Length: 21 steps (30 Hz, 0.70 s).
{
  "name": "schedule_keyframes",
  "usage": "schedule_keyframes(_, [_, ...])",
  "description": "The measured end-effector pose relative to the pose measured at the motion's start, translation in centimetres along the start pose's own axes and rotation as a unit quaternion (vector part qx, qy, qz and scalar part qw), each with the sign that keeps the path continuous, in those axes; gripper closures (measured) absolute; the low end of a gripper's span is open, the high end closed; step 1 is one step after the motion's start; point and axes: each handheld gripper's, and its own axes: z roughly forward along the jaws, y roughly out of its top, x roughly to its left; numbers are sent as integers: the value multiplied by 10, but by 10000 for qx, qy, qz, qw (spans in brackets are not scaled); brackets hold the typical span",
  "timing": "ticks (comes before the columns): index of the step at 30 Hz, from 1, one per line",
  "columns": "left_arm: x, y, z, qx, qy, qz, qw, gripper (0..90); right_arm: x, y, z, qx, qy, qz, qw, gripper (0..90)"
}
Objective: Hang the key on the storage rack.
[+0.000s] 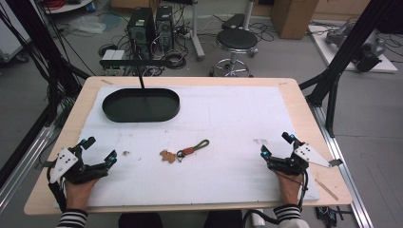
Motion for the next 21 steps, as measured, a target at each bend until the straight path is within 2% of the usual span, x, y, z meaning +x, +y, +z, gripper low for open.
schedule_keyframes(21, [0,1,3,129,-51,18,9999,56,0,0,0,-11,8,13,10000,3])
